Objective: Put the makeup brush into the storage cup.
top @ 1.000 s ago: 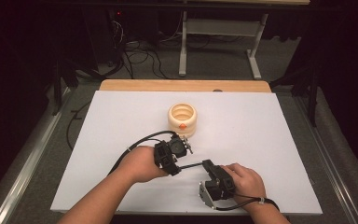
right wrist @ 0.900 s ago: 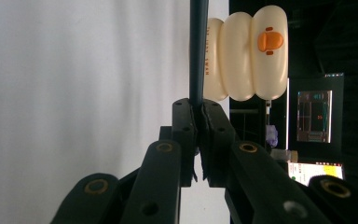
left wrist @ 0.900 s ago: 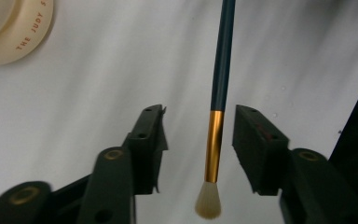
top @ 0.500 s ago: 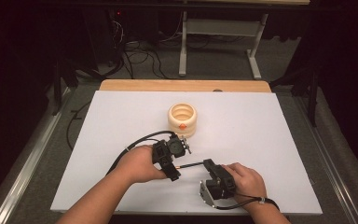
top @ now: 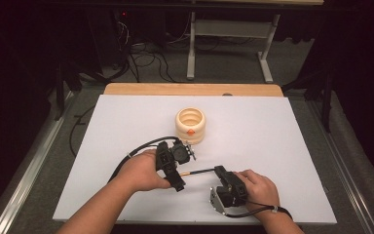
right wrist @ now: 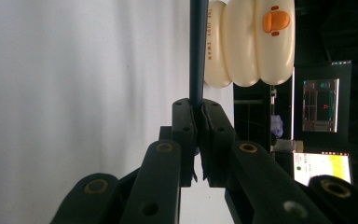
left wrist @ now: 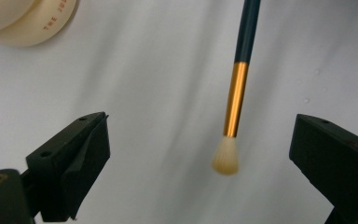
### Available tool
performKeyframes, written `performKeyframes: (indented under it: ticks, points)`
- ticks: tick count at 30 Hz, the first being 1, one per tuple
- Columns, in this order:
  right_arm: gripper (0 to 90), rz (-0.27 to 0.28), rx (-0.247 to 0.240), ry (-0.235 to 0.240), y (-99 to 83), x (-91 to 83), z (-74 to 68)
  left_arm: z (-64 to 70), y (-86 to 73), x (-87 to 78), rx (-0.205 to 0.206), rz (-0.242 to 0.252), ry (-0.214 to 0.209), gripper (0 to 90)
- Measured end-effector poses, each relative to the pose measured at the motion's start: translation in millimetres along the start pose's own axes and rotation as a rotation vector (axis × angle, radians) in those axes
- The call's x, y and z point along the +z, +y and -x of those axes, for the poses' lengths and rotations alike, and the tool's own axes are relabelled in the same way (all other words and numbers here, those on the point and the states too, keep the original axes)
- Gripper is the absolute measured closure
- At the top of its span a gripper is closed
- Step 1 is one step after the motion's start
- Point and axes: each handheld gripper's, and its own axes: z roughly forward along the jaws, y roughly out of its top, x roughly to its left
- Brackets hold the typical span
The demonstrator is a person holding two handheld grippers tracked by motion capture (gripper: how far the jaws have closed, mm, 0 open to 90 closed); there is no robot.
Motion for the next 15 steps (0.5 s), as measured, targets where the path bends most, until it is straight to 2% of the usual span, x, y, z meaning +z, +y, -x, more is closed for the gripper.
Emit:
performKeyframes:
  ticks: [8, 15]
  points:
    - [88.0, -0.011, 0.027, 0.003, -2.6, -0.2, -1.2, -7.9, -21.4, 1.6, -0.029, -0.015, -0.001, 6.3]
    - [87.9, -0.022, 0.011, 0.005, -5.4, -0.4, 0.7, -16.4, -44.0, 3.2, -0.066, -0.030, 0.011, 7.2]
